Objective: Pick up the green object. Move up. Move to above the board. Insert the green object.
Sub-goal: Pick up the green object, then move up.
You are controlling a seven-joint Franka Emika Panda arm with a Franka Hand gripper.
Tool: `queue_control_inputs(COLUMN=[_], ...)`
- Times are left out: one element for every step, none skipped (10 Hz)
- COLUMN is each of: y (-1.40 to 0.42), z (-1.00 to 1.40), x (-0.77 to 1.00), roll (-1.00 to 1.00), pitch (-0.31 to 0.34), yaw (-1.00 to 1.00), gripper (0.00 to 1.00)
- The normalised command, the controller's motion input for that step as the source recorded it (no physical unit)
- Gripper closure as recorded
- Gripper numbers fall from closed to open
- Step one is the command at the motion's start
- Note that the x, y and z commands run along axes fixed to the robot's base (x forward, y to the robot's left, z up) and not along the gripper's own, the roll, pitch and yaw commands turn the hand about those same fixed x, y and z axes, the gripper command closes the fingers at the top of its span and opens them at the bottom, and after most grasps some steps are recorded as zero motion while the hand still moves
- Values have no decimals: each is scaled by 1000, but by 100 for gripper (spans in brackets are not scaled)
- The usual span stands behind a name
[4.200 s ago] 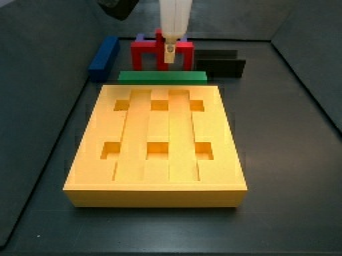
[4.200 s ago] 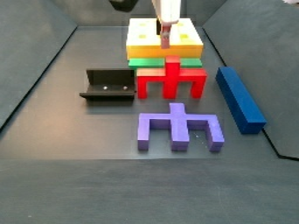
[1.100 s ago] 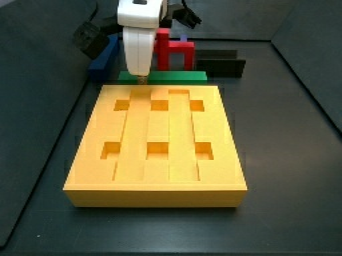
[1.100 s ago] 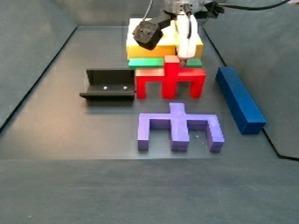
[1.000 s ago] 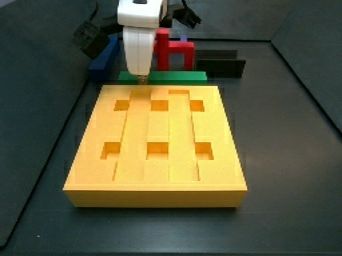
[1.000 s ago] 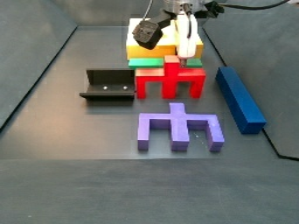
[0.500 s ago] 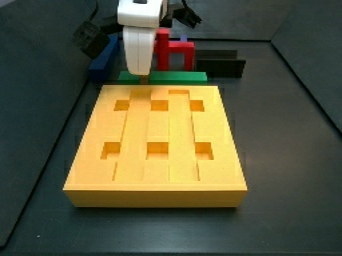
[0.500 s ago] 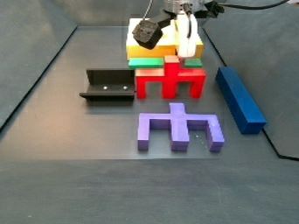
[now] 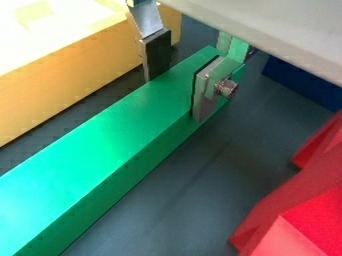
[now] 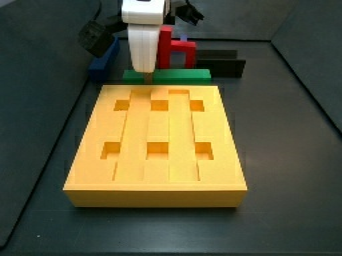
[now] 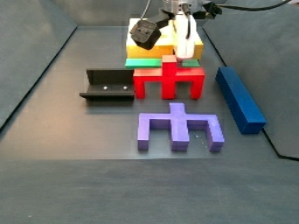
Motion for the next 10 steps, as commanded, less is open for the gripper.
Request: queue_control_inputs(y=[0, 0, 0, 0, 0, 0, 0, 0, 0, 0], z=[0, 0, 0, 0, 0, 0, 0, 0, 0, 833], x=[0, 0, 0, 0, 0, 0, 0, 0, 0, 0], roll=[0, 0, 0, 0, 0, 0, 0, 0, 0, 0], pitch=[0, 0, 0, 0, 0, 0, 0, 0, 0, 0], yaw=[0, 0, 0, 0, 0, 0, 0, 0, 0, 0], gripper=[100, 100, 100, 100, 100, 100, 100, 100, 100, 100])
